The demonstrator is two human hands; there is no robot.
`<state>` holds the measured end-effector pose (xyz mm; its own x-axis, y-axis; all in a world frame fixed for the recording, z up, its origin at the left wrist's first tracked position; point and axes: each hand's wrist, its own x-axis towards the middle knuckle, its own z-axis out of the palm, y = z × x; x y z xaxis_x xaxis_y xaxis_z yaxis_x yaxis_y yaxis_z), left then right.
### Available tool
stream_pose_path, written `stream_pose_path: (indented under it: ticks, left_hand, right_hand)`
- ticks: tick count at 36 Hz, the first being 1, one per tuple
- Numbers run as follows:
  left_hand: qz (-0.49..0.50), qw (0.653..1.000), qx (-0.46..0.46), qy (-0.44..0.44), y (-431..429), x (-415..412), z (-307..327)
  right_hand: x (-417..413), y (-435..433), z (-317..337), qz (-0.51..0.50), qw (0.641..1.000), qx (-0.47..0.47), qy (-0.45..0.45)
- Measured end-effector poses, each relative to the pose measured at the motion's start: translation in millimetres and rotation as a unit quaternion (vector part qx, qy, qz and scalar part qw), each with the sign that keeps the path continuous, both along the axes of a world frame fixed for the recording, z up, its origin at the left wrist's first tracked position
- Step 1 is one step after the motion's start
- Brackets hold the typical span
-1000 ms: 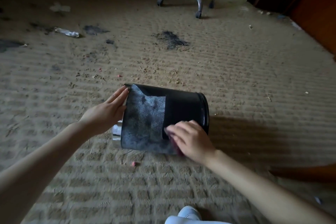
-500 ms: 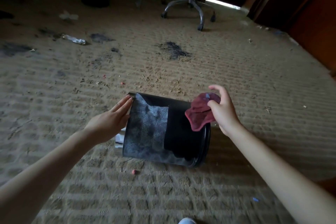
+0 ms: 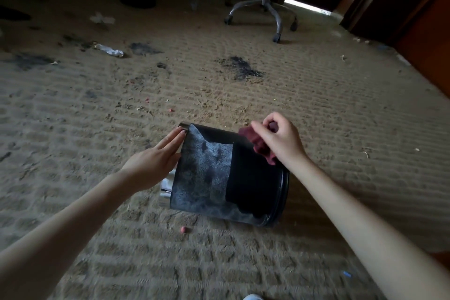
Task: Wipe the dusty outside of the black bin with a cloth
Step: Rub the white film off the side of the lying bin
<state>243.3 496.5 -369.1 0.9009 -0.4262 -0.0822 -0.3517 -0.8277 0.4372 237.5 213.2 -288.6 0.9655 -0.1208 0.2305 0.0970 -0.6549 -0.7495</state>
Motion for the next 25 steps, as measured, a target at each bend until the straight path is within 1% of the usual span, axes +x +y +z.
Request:
stream_pose_path:
  ticks: [3, 6, 7, 9, 12, 13, 15, 17, 19, 22, 25]
  left_hand:
    - [-0.002, 1.0, 0.003, 0.001, 0.1, -0.8, 0.2]
    - [-0.004, 1.0, 0.005, 0.002, 0.8, -1.5, -0.3]
    - [-0.004, 1.0, 0.004, 0.002, 1.1, -1.6, -0.6]
    - [-0.004, 1.0, 0.004, 0.0, 1.2, -1.2, -1.3]
    - [-0.001, 1.0, 0.004, -0.001, 0.5, -0.1, -1.7]
    - [-0.002, 1.0, 0.004, -0.002, 0.3, 0.2, -1.6]
    - [-0.007, 1.0, -0.001, -0.003, 0.4, 0.5, -2.1]
    - [-0.007, 1.0, -0.002, -0.004, 0.7, 1.1, -2.5]
    - [-0.003, 1.0, -0.004, -0.002, -0.1, 1.5, -1.6]
    - [-0.003, 1.0, -0.005, -0.005, -0.9, 2.1, -1.5]
    - [-0.001, 1.0, -0.005, -0.008, -1.2, 0.2, -2.4]
  right_hand:
    - [9.2, 9.5, -12.7, 0.002, 0.987, -0.136, -0.085]
    - [23.1, 13.7, -14.7, 0.009, 0.974, -0.197, -0.11]
    - [26.5, 16.0, -14.2, 0.012, 0.973, -0.202, -0.11]
    - [31.0, 21.3, -17.9, 0.027, 0.975, -0.202, -0.084]
    - [32.1, 25.3, -36.6, 0.047, 0.981, -0.188, 0.017]
    - [30.9, 24.0, -45.4, 0.038, 0.981, -0.188, 0.029]
    - [27.4, 19.2, -60.2, 0.022, 0.98, -0.199, 0.013]
    - [24.1, 14.6, -68.1, 0.022, 0.967, -0.253, -0.008]
    - [21.6, 10.3, -70.2, 0.027, 0.955, -0.296, 0.003]
    - [18.6, 4.5, -68.2, 0.042, 0.957, -0.28, 0.054]
    - [15.5, 1.3, -66.1, 0.059, 0.964, -0.259, 0.009]
